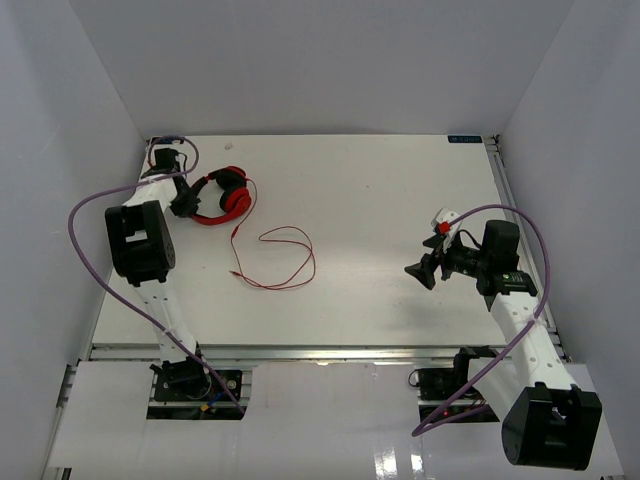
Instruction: Wrap the headphones
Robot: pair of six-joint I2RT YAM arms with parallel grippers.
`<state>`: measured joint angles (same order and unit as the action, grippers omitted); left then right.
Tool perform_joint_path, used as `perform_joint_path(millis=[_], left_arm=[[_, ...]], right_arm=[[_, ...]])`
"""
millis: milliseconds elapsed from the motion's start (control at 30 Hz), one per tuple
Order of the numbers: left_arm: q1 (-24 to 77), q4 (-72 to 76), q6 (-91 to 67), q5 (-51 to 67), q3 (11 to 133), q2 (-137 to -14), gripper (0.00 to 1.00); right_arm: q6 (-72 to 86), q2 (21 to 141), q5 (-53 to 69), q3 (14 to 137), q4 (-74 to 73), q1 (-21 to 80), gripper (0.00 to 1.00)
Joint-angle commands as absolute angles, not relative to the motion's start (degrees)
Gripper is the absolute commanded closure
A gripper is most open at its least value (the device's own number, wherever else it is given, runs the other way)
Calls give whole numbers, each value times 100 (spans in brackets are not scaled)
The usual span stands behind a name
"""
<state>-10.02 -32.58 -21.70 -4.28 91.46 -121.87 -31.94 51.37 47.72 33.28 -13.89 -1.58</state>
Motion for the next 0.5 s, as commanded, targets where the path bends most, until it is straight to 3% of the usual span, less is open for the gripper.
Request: perform_joint_path(millis=[0, 233, 467], left_arm=[[-840, -3383, -1970, -733, 9221, -11904, 100], [-139, -2904, -1893, 417, 8755, -10261, 100], [876, -2669, -2885, 1468, 8269, -8825, 100]], right_arm=[[-3260, 5150, 4862, 3396, -1450, -167, 10], [-4654, 5453, 6128, 3398, -2210, 13, 10], [-2665, 5616, 5564, 4007, -524, 564, 10]])
